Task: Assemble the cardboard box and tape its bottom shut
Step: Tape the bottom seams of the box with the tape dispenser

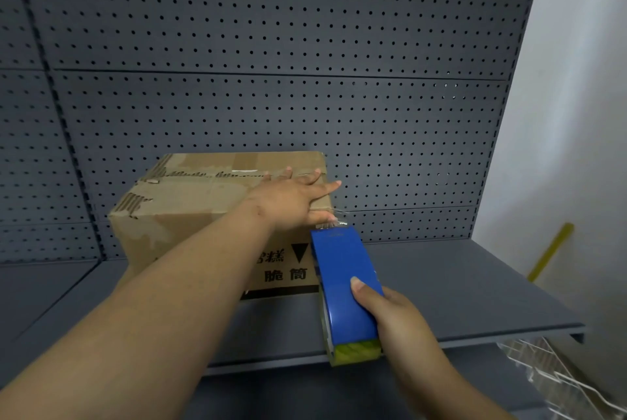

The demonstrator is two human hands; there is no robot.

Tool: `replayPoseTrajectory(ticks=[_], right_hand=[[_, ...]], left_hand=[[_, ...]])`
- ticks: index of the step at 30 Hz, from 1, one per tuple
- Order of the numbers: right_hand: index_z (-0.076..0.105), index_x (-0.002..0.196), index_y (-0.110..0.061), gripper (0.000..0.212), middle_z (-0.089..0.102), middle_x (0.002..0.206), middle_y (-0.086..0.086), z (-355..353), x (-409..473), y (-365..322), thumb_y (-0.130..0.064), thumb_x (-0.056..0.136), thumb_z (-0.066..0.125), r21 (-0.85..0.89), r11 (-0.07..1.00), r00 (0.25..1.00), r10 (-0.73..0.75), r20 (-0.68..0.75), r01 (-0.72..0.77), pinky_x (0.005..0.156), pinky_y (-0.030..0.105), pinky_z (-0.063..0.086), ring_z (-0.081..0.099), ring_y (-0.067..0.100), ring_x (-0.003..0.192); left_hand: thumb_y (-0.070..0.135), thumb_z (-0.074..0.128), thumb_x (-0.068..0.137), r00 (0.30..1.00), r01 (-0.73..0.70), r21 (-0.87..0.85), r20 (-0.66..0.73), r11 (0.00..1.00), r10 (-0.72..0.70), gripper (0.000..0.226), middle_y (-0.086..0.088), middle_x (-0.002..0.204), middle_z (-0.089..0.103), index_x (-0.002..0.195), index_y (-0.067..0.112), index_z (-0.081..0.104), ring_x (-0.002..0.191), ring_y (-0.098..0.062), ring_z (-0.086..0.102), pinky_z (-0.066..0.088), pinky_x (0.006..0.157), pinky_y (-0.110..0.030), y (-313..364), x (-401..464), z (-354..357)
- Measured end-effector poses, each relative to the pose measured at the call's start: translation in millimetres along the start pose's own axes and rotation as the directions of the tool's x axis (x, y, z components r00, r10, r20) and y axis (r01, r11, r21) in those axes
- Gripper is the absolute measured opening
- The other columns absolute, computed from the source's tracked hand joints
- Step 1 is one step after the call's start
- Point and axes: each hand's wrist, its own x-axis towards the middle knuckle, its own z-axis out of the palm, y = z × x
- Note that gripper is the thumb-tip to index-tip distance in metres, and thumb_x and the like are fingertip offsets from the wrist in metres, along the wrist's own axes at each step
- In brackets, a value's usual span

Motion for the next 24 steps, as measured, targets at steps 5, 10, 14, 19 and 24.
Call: replayPoseTrajectory(ticks=[5,10,14,19,24], right_hand=[[0.068,0.087,-0.013,0.024,0.073,0.079,0.002,3.3,6.0,-12.2,-0.034,0.088,0.056,-0.077,0.997,0.998,-0.006,-0.068,0.001,0.07,0.032,0.051,0.068,0.017,0.071],[0.066,0.095,-0.003,0.039,0.071,0.097,0.018,13.5,11.4,-27.5,-0.04,0.085,0.058,-0.128,0.99,0.987,0.043,-0.156,-0.063,0.077,0.042,0.051,0.067,0.035,0.087],[0.067,0.087,-0.002,0.029,0.07,0.081,0.013,15.1,14.1,-40.9,-0.031,0.085,0.061,-0.082,0.995,0.98,0.034,-0.197,-0.051,0.063,0.031,0.047,0.064,0.026,0.066],[0.067,0.081,-0.006,0.021,0.07,0.065,0.005,15.4,14.8,-52.8,-0.026,0.086,0.06,-0.039,0.997,0.982,0.053,-0.18,-0.061,0.048,0.021,0.049,0.064,0.017,0.05],[0.062,0.076,-0.006,0.02,0.065,0.056,0.006,25.5,17.2,-63.5,-0.023,0.087,0.06,-0.054,0.994,0.978,0.082,-0.19,-0.093,0.04,0.018,0.047,0.059,0.014,0.038]], left_hand=[[0.074,0.031,0.081,1.0,-0.004,-0.014,-0.006,1.0,0.004,0.069,0.011,0.157,0.0,0.14,0.054,0.003,0.143,-0.035,0.006,0.014,0.112,-0.059,1.3,1.4,0.1],[0.074,0.03,0.081,1.0,-0.021,-0.005,0.001,1.0,0.021,0.068,0.009,0.157,0.004,0.141,0.053,0.005,0.142,-0.037,0.01,0.02,0.111,-0.058,-1.8,6.4,-0.3],[0.074,0.03,0.081,0.999,-0.032,-0.021,0.005,0.999,0.032,0.068,0.008,0.157,0.006,0.141,0.053,0.007,0.141,-0.038,0.011,0.021,0.11,-0.057,-4.9,11.1,0.4],[0.074,0.03,0.081,0.999,-0.053,-0.005,-0.006,0.999,0.053,0.068,0.006,0.157,0.008,0.142,0.051,0.008,0.14,-0.04,0.014,0.024,0.109,-0.057,-6.3,14.5,1.5],[0.073,0.029,0.082,0.998,-0.066,-0.003,-0.015,0.998,0.066,0.068,0.005,0.157,0.01,0.142,0.05,0.009,0.14,-0.039,0.016,0.025,0.108,-0.057,-10.2,20.4,5.1]])
